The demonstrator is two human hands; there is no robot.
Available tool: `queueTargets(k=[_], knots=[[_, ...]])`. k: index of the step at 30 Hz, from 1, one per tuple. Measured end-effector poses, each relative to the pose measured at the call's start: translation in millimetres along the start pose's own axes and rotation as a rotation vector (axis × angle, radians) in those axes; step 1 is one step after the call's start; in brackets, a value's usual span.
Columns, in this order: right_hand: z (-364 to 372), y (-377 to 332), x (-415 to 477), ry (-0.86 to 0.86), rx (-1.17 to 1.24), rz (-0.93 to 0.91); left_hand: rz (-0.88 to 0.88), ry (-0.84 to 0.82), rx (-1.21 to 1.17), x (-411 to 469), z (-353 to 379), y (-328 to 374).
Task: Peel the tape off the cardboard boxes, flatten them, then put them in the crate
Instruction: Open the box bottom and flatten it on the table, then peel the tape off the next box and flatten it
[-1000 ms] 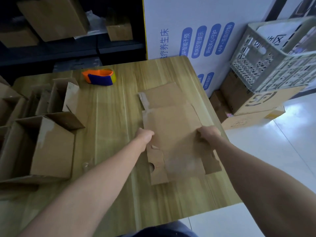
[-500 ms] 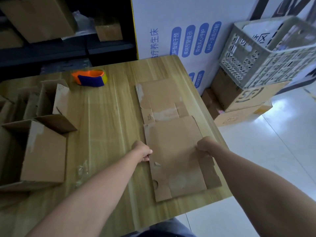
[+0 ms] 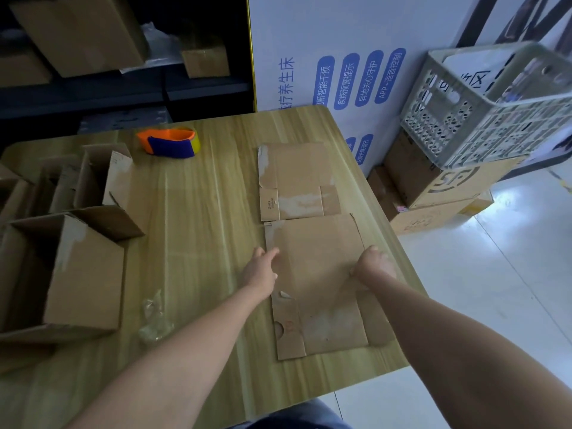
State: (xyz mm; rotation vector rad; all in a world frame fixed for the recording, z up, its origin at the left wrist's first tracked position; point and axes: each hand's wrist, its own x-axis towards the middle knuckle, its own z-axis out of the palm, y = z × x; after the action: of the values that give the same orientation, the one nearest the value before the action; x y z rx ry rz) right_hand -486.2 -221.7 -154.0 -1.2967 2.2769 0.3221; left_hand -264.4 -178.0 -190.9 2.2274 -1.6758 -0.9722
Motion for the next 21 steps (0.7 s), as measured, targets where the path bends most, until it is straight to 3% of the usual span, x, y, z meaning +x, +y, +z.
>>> queueTargets(k=[4, 8, 13, 17, 21], knots=[[8, -3, -15, 0.068, -0.199, -0.079, 0.021, -0.198, 0.106, 3, -11, -9], [0, -26, -33, 0.194, -0.376, -0.381, 0.081, -0.227, -0.018, -5, -33, -8], [-8, -100, -82, 0.175, -0.28, -0.815, 0.207, 0.079, -0.026, -31, -94, -17], [2, -169, -143, 0.194, -0.202, -1.071, 0.137, 0.406, -0.101, -62, -159, -49], [32, -222, -209, 0.099, -0.098, -1.363, 0.087, 0.689, -0.153, -104, -212, -92]])
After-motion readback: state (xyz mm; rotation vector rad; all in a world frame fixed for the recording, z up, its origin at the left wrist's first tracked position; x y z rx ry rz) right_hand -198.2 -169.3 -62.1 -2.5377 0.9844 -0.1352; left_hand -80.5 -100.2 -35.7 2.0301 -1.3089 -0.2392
